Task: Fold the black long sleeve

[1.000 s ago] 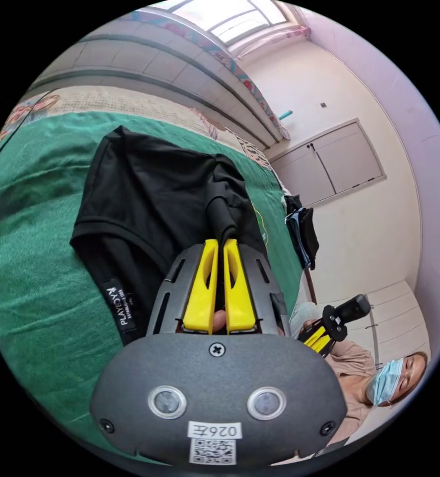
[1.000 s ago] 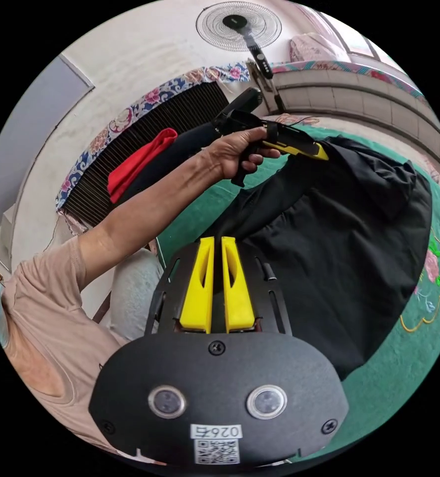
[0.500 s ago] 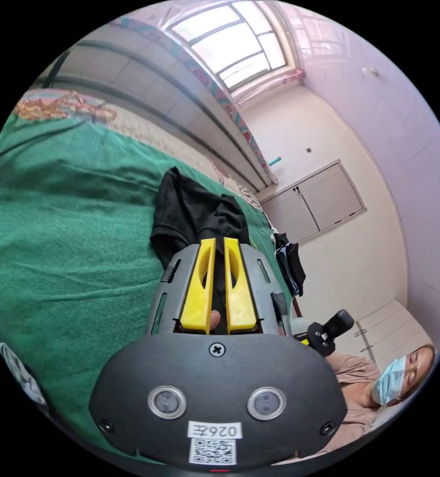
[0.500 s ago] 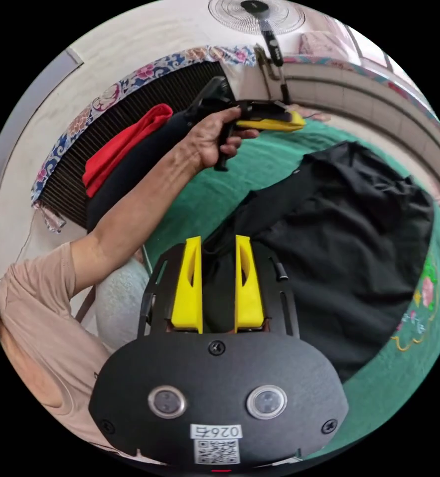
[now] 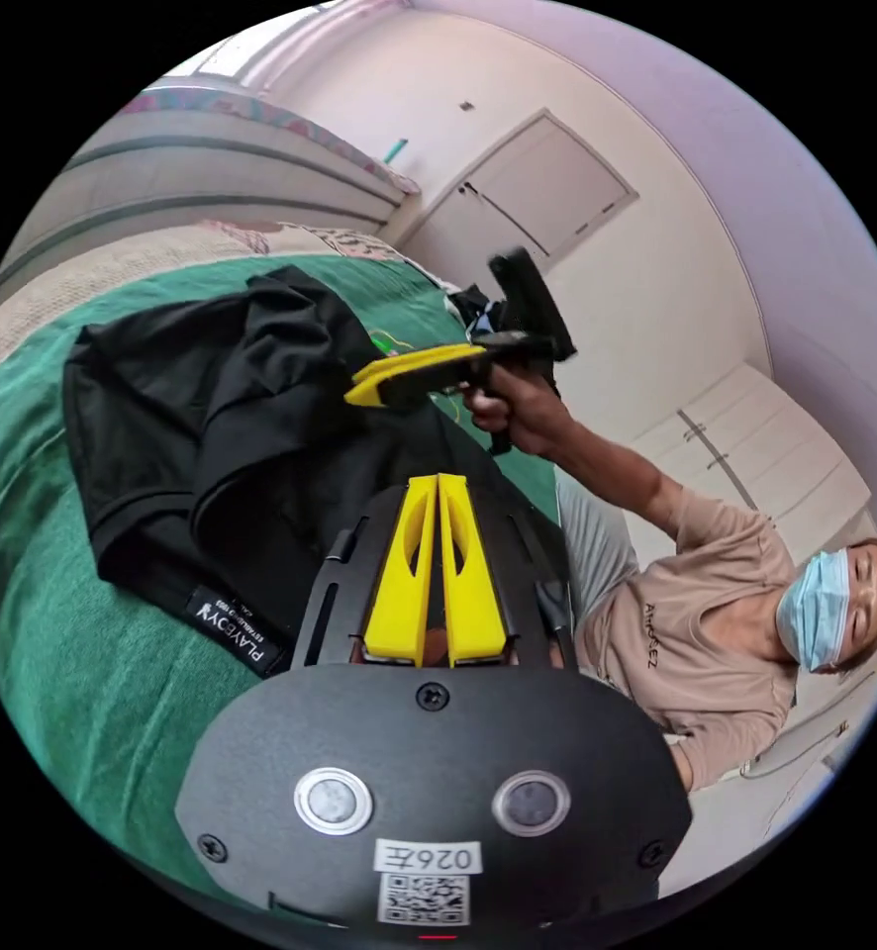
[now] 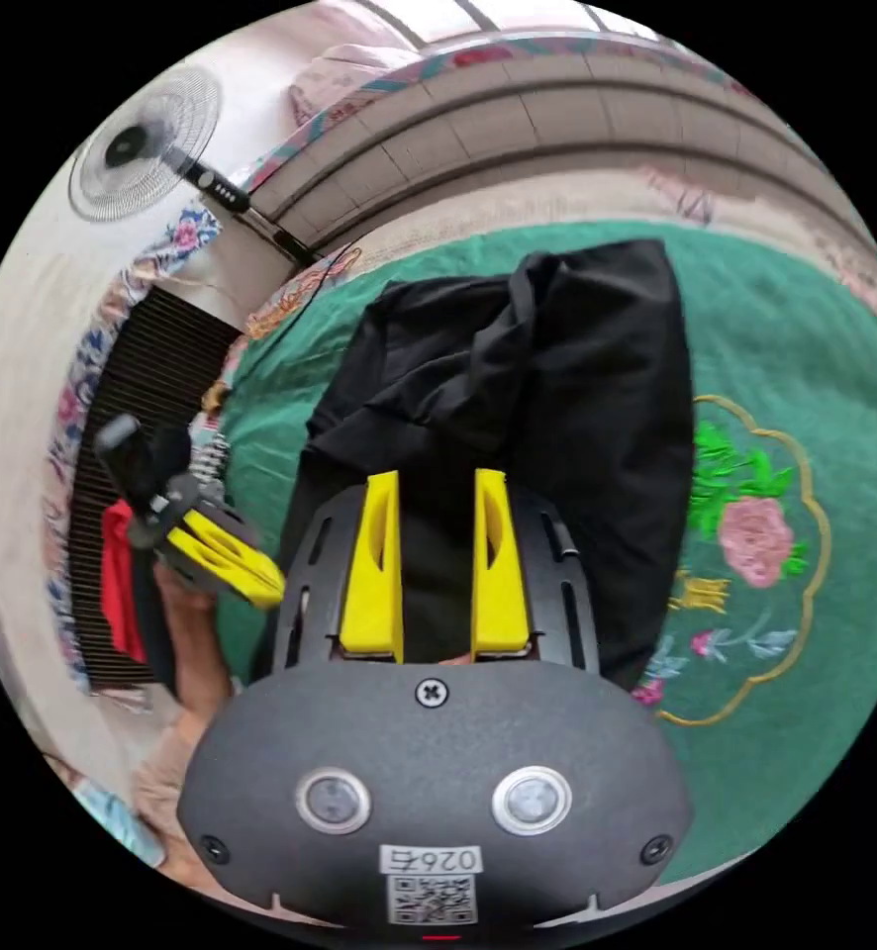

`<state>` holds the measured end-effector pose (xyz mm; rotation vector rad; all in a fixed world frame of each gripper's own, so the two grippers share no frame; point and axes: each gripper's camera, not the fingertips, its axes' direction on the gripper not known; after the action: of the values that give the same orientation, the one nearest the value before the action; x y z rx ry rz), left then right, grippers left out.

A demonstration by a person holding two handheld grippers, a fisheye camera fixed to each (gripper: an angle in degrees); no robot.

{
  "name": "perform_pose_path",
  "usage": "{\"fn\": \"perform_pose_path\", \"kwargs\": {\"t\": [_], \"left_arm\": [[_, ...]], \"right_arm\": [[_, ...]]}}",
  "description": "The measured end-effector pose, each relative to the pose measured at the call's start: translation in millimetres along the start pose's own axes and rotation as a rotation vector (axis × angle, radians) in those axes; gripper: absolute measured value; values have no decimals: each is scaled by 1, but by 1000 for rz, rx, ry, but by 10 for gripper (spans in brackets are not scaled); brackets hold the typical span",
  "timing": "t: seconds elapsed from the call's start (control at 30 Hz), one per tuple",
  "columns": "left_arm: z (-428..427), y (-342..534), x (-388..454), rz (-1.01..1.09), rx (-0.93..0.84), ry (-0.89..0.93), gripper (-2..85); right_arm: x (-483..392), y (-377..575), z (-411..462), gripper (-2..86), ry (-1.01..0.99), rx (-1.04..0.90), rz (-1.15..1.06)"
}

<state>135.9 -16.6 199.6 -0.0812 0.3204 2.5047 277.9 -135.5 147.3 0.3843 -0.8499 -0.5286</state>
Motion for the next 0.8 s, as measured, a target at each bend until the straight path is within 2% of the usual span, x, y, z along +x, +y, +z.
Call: {"fn": "perform_pose_path", "kwargs": {"t": [0.07, 0.17, 0.23, 0.3, 0.37, 0.5, 0.6, 0.73, 0.8], "left_arm": [[1, -7, 7, 43, -38, 24, -10], [-12, -15, 13, 42, -33, -14, -10], [-25, -17, 3, -45, -30, -63, -10], [-32, -15, -10, -153, -53, -117, -10], [-39, -11, -20, -229, -81, -164, -10], [-82, -8, -12, -252, 8, -142, -10], [-111, -11, 5, -233, 67, -155, -10], [-120, -24, 16, -275, -39, -218, -10], [-132, -28, 22, -301, -22, -192, -10]], "right_arm": [[10, -27, -2, 27, -104, -11, 19], [-5, -69, -25, 25, -280, 81, -42], [-23, -96, -40, 46, -447, 171, -132], [-44, -124, -44, 66, -496, 156, -203], [-66, -144, -47, 74, -379, 97, -247], [-60, -128, -74, 61, -179, 189, -207], [-31, -111, -86, 37, -11, 213, -148], [24, -89, -95, -2, 132, 258, -35], [48, -87, -93, -6, 292, 206, 43]]}}
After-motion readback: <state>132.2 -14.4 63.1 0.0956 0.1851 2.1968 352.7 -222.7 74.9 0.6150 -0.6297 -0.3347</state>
